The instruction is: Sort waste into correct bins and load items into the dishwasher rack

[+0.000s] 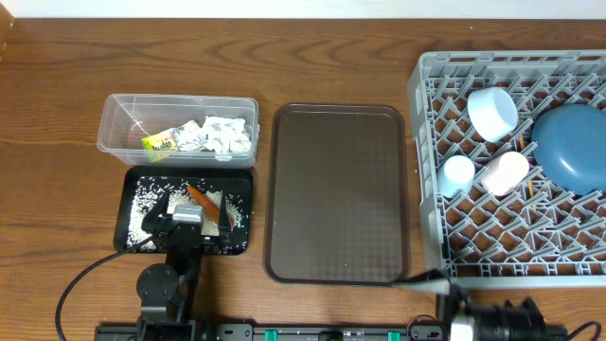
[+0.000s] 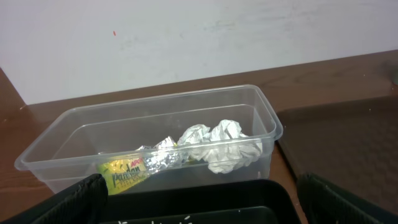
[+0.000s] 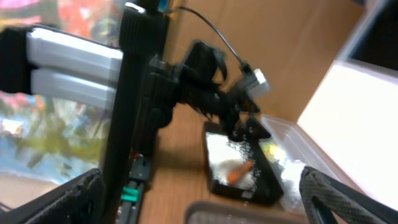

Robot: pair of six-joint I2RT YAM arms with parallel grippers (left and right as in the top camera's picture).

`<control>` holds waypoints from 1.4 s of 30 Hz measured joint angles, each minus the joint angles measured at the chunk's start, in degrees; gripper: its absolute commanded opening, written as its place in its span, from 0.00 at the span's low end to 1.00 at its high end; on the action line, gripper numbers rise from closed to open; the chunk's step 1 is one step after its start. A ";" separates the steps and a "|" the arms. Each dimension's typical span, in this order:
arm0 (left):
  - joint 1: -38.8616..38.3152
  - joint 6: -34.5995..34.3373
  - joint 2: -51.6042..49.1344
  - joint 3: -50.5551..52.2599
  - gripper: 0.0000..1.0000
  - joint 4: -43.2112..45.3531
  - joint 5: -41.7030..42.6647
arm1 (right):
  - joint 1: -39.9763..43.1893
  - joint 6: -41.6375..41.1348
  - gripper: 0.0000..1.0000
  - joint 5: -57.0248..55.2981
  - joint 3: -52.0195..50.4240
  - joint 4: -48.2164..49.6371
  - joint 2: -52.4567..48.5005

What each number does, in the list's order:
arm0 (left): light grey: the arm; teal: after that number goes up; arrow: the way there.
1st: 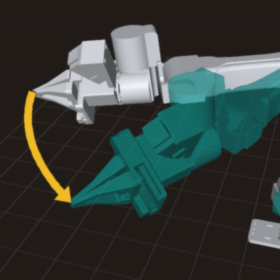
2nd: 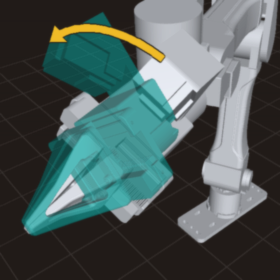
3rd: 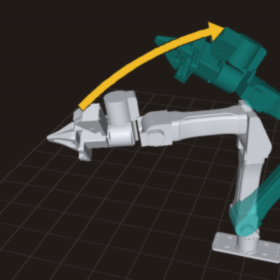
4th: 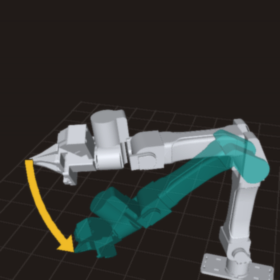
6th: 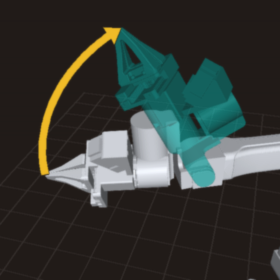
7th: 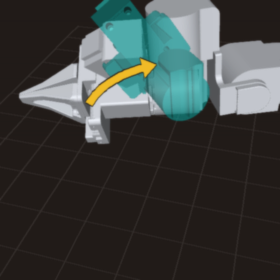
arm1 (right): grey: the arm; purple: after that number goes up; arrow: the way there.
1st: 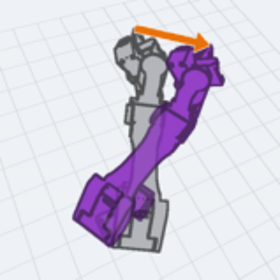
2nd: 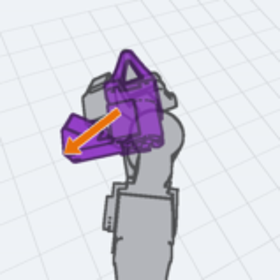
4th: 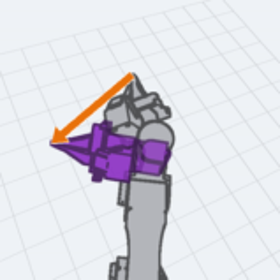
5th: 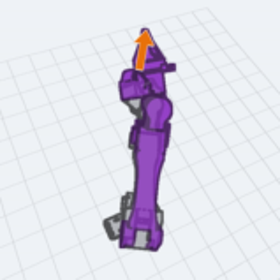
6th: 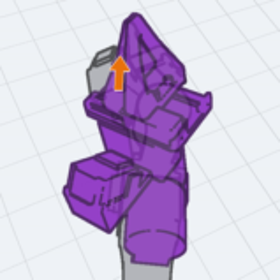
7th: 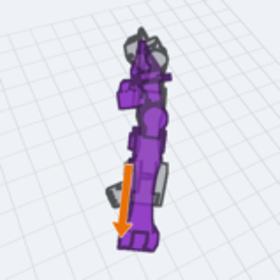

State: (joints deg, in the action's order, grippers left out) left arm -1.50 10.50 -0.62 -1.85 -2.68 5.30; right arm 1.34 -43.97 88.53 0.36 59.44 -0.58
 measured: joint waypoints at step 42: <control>0.00 0.00 0.02 0.02 1.00 0.00 -0.17 | -0.09 69.11 0.99 -42.93 0.00 -62.47 -0.04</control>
State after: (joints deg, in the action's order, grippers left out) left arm -1.50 10.50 -0.60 -1.83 -2.68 5.13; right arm 1.26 25.15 45.60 0.36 -3.03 -0.62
